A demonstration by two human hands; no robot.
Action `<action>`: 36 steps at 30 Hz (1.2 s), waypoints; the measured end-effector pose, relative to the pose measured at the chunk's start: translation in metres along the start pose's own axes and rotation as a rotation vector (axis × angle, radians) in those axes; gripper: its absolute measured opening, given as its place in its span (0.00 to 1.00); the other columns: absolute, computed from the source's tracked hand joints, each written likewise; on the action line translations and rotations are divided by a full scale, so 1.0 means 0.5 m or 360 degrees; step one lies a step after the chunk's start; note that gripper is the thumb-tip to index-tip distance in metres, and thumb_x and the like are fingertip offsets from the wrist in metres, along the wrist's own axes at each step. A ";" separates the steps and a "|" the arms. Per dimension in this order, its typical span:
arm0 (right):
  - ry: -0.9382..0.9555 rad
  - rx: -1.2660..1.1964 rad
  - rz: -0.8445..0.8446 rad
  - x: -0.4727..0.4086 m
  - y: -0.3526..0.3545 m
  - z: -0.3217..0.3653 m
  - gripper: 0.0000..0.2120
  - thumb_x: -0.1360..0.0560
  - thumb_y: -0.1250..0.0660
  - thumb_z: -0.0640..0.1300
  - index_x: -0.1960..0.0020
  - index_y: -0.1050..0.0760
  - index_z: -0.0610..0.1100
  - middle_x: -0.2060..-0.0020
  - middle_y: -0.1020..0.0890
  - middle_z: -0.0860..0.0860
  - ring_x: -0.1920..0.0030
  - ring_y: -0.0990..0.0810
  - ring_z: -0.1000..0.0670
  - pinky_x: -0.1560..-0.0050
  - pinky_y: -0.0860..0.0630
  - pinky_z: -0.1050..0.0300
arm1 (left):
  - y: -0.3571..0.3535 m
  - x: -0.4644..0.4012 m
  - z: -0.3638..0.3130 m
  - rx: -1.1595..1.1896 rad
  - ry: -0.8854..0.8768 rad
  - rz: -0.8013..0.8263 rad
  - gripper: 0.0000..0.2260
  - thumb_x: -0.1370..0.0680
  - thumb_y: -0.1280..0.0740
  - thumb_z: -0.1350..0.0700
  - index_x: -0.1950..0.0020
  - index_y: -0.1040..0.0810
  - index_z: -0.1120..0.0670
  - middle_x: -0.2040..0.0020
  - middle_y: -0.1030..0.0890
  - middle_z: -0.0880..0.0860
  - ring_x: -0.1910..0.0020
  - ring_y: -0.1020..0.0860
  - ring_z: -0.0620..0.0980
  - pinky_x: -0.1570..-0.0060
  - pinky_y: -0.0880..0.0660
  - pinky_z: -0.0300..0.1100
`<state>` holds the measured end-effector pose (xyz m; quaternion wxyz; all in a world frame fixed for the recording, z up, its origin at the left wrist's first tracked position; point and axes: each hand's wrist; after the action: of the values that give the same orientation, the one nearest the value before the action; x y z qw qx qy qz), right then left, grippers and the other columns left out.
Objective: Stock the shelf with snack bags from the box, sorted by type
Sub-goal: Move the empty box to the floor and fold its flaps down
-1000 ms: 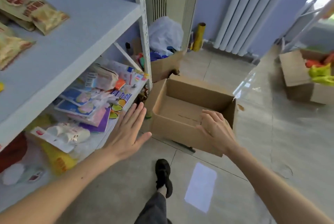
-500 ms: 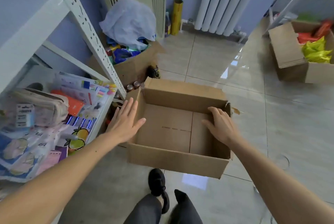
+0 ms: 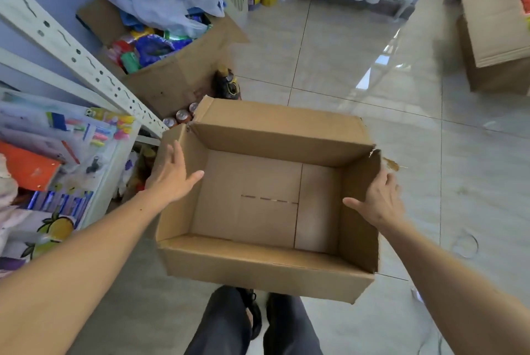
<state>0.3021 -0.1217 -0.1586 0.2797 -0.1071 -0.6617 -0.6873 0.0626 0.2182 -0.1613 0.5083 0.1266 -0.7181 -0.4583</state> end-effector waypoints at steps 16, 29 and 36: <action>-0.0156 0.0037 -0.0063 -0.056 -0.078 -0.051 0.46 0.23 0.44 0.33 0.26 0.76 0.54 0.62 0.22 0.42 0.62 0.21 0.42 0.58 0.25 0.47 | -0.060 -0.089 0.018 -0.0226 0.0183 -0.0181 0.39 0.20 0.37 0.60 0.23 0.66 0.54 0.48 0.20 0.60 0.63 0.22 0.54 0.63 0.22 0.49; -0.0147 -0.0109 -0.0178 -0.002 0.096 -0.028 0.44 0.22 0.41 0.35 0.23 0.71 0.54 0.64 0.24 0.43 0.64 0.25 0.42 0.60 0.29 0.49 | 0.117 -0.020 -0.020 -0.0092 0.0007 -0.0327 0.31 0.22 0.37 0.63 0.28 0.54 0.51 0.54 0.18 0.58 0.62 0.19 0.56 0.64 0.20 0.53; -0.0157 -0.0111 -0.0214 0.031 0.220 -0.052 0.45 0.21 0.39 0.37 0.24 0.72 0.55 0.61 0.23 0.43 0.62 0.24 0.43 0.60 0.27 0.49 | 0.237 0.038 -0.087 -0.0152 -0.0028 -0.0326 0.33 0.21 0.37 0.63 0.25 0.56 0.54 0.49 0.18 0.58 0.56 0.20 0.55 0.64 0.25 0.48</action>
<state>0.3533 -0.1472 -0.0596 0.1961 -0.1059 -0.6560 -0.7211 0.1245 0.2480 -0.0537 0.4580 0.1709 -0.6831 -0.5426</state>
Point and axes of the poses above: each hand's wrist, its own x-axis away from the middle knuckle, its own y-axis out of the back of the hand, z = x × y
